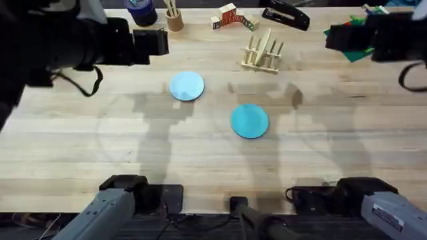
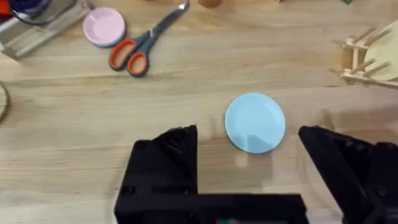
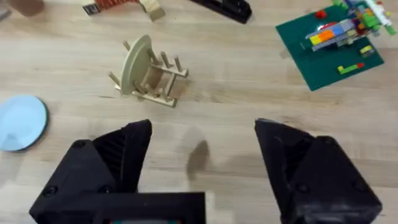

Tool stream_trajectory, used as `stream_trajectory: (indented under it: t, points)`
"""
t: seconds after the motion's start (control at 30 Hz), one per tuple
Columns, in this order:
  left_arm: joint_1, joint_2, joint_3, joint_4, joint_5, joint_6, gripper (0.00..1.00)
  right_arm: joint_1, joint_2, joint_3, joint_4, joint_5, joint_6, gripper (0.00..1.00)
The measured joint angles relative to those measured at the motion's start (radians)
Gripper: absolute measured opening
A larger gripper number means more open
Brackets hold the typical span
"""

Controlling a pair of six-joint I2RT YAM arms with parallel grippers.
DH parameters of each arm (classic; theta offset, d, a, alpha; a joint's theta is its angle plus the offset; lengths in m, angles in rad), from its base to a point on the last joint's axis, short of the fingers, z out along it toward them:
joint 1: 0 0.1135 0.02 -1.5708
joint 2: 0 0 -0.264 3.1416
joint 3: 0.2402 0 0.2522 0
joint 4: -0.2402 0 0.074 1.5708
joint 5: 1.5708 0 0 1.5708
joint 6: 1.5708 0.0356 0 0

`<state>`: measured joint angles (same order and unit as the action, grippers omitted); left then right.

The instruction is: Pick up the plates from the table one by one and place each into a slot on the dish rack.

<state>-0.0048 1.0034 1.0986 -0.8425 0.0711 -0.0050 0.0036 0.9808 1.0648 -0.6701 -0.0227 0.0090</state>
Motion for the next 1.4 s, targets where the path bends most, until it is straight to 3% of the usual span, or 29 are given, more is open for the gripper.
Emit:
stream_trajectory:
  t: [0.17,0.43,0.6,0.63,0.67,0.73,0.93,1.03,1.2,1.4]
  points:
    - [0.000,0.075,0.013,-0.007,0.008,0.000,0.993,0.000,0.087,0.033,0.011,0.000,0.000,0.996]
    - [0.000,0.097,0.013,-0.007,0.013,-0.002,0.963,0.000,0.115,0.033,-0.004,0.000,0.000,0.996]
    - [0.004,0.097,0.013,-0.007,0.041,-0.001,0.196,0.000,0.114,0.034,-0.004,0.000,0.000,0.996]
    - [0.010,0.097,0.013,-0.007,0.055,0.005,0.080,0.000,0.114,0.034,-0.004,0.000,0.000,0.996]
    - [0.018,0.097,0.013,-0.007,0.075,0.004,0.054,0.000,0.114,0.034,-0.004,0.000,0.000,0.996]
    - [0.057,0.106,0.013,-0.007,0.143,0.012,0.043,0.000,0.114,0.034,-0.004,0.000,0.000,0.996]
    - [0.239,0.228,0.016,-0.029,0.459,0.088,0.040,0.000,0.114,0.034,-0.004,0.000,0.000,0.996]
    - [0.295,0.317,0.016,-0.055,0.586,0.135,0.040,0.000,0.114,0.034,-0.004,0.000,0.000,0.996]
    - [0.308,0.466,0.016,-0.061,0.722,0.219,0.040,0.000,0.114,0.034,-0.004,0.000,0.000,0.995]
    - [0.308,0.620,0.016,-0.054,0.795,0.304,0.040,0.000,0.114,0.034,-0.004,0.000,0.000,0.995]
